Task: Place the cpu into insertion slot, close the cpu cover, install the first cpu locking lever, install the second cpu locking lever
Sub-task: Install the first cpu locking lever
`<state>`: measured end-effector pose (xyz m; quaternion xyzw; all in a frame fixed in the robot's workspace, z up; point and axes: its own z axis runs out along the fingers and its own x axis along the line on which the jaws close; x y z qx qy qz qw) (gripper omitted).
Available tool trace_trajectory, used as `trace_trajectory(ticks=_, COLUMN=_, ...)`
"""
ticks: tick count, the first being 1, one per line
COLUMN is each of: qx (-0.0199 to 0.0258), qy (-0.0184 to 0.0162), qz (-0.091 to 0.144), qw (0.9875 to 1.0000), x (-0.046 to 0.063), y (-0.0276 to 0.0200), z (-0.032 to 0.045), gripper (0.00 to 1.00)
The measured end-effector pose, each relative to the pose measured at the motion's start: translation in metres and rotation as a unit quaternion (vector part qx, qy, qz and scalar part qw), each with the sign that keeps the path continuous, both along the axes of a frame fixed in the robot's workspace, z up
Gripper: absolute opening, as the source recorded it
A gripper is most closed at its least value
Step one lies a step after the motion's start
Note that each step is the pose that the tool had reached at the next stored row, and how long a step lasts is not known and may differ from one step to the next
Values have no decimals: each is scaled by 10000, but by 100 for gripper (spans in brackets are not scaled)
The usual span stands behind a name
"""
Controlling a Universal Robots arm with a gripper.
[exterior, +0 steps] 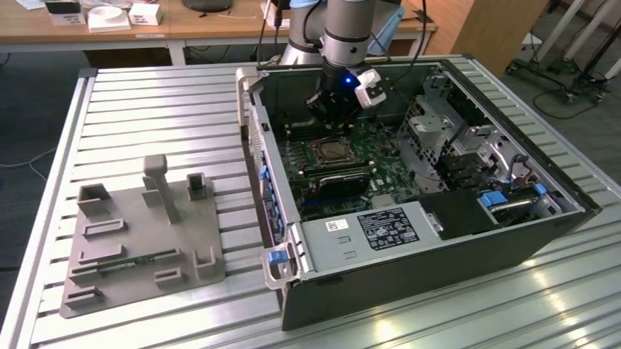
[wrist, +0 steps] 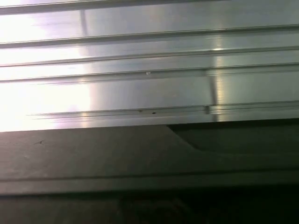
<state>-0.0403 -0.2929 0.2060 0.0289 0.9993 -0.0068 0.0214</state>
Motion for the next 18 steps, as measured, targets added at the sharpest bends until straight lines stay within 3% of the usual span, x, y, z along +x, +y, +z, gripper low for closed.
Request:
trace_trajectory(ticks=7, qx=8, qy=0, qz=0, qw=10000, x=-104, y=1, z=-1, gripper=10)
trace_trajectory(ticks=18, qx=7, qy=1, qz=1, qw=10000, x=-161, y=1, z=0, gripper=10)
